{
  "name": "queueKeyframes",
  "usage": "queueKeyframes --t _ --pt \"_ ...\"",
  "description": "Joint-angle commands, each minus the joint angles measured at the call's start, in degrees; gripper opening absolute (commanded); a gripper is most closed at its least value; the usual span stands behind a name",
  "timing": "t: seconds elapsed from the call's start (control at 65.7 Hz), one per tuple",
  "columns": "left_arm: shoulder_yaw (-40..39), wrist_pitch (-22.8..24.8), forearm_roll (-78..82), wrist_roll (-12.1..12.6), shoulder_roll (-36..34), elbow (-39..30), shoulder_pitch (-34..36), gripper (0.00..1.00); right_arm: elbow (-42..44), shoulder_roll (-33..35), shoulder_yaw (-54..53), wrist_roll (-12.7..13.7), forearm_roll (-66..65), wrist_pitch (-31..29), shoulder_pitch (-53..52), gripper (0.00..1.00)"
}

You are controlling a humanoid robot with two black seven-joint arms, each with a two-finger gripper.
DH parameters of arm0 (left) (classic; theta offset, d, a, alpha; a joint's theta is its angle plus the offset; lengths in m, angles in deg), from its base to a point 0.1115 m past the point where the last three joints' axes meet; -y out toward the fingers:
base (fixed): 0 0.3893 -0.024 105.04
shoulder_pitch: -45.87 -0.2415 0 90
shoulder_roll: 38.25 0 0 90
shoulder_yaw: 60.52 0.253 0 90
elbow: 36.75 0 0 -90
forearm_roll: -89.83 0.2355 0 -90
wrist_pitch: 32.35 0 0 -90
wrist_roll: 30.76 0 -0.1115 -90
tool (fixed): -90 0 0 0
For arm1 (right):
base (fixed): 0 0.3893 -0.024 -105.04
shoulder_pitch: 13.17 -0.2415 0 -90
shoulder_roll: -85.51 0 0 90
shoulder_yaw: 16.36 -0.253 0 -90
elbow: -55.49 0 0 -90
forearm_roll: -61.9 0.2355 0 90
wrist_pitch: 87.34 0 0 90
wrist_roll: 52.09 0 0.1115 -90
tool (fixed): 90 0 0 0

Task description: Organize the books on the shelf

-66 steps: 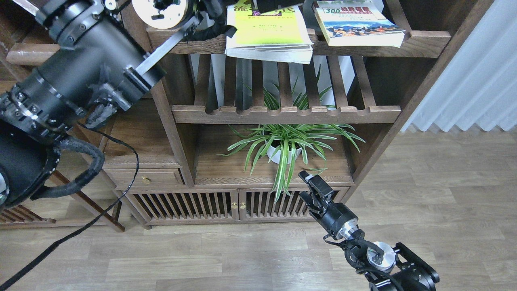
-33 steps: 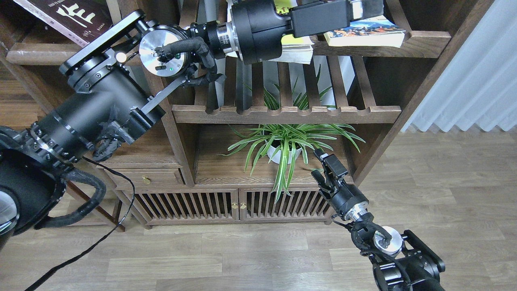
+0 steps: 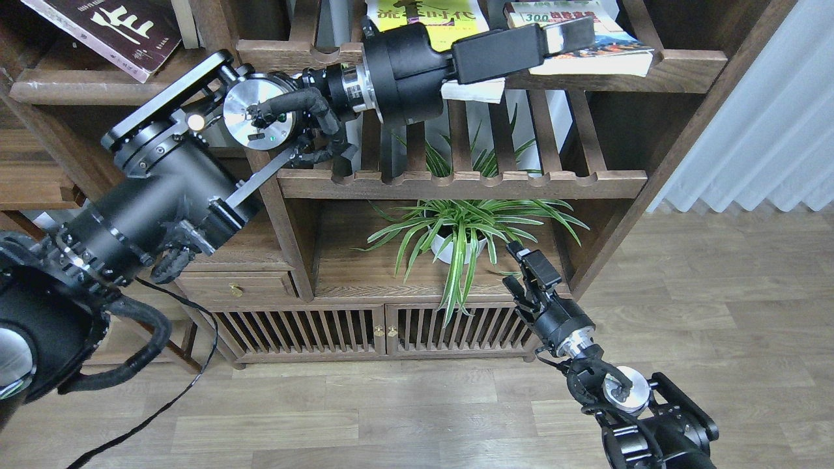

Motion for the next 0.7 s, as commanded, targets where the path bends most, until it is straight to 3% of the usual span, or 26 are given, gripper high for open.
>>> queueKeyframes --t 0.0,0.457,0.685 --pt "-1.13 0.0 -0.04 0.01 0.0 -1.16 -2.93 1.0 0.0 0.0 0.0 0.0 0.0 0.09 0.0 0.99" --pt "-1.66 0.0 -0.04 0.01 0.0 -1.68 -13.39 1.0 0.0 0.0 0.09 -0.26 0.0 0.17 0.0 0.99" --pt "-3.42 0.0 -0.04 0.01 0.0 -1.68 -22.26 1.0 0.0 0.0 0.0 -0.26 0.0 0.17 -0.18 0.99"
